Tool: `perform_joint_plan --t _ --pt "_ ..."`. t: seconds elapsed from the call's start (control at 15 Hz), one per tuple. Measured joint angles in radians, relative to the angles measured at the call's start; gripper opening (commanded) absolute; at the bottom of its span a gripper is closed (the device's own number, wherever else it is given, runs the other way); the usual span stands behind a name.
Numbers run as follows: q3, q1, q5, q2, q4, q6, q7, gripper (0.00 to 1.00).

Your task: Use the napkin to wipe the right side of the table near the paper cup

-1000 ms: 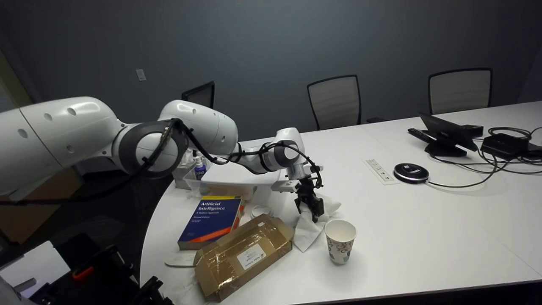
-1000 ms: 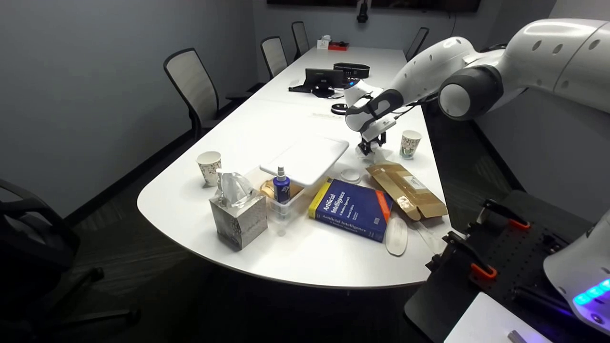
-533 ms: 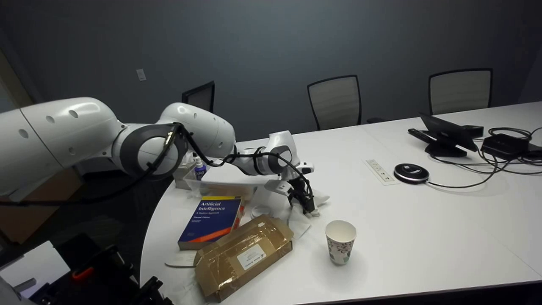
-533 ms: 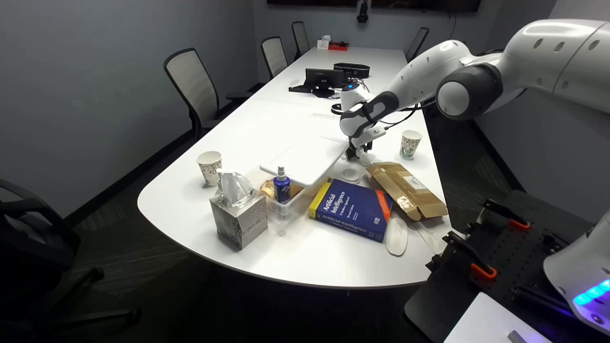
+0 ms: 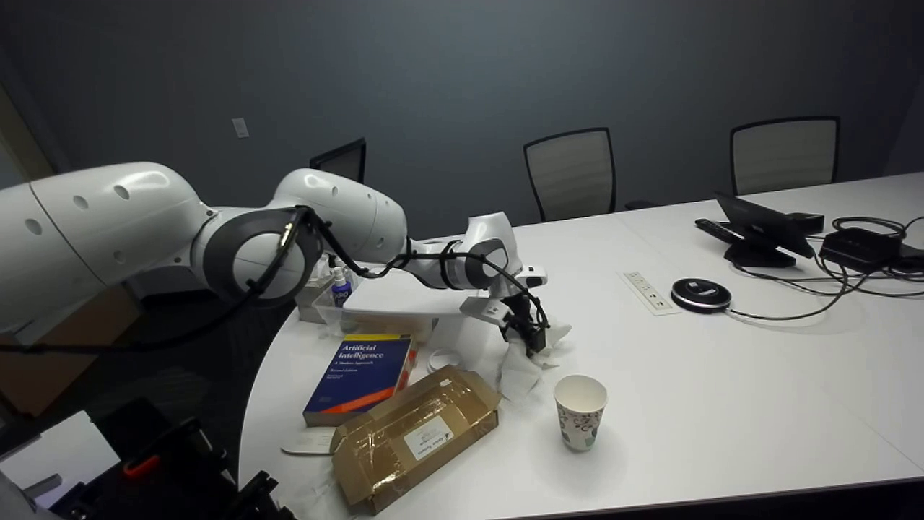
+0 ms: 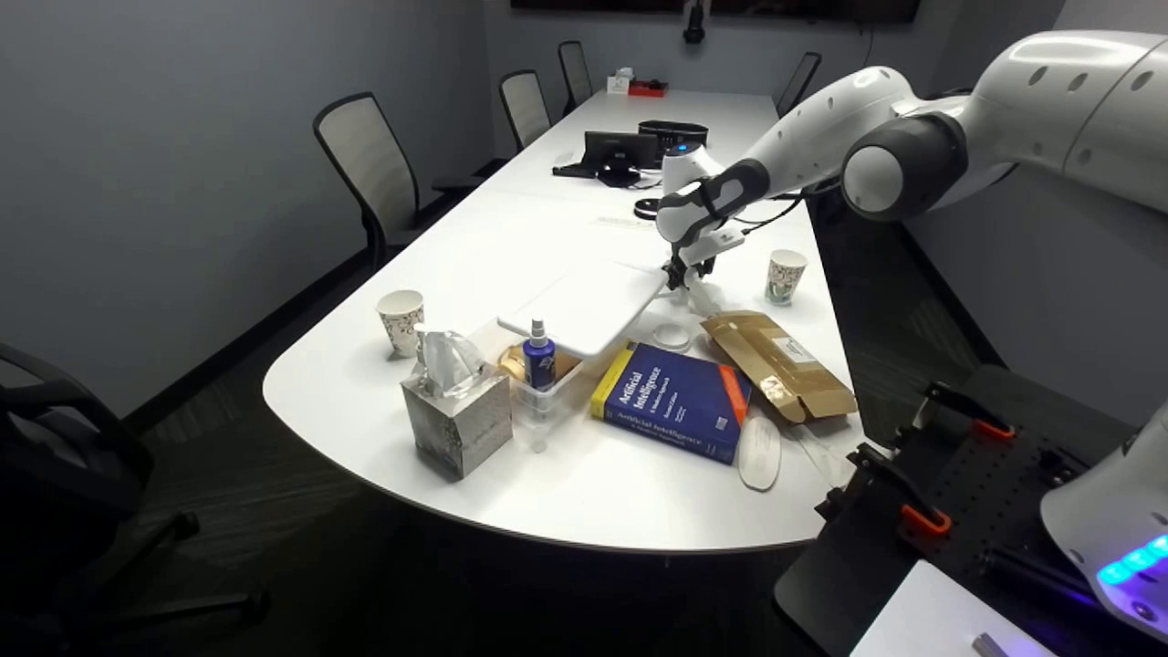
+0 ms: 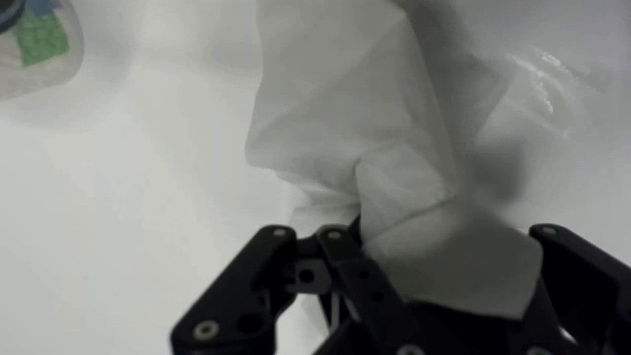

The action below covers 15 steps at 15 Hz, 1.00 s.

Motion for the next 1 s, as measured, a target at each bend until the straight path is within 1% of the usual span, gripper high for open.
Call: perform_joint_plan --t 0.27,0.53,0.8,1.0 --pt "0.001 -0.017 -0.005 -0.065 -0.002 -0.014 -0.116 0.03" --pt "0.009 -0.009 -0.019 -0.173 -0.043 -0.051 -0.270 0.03" --pt "0.012 0.033 -0.047 -0.316 -0.182 -0.053 -0.362 0.03" --pt "0.018 0.076 -0.067 -0.406 -0.301 -0.044 -0.377 0.03"
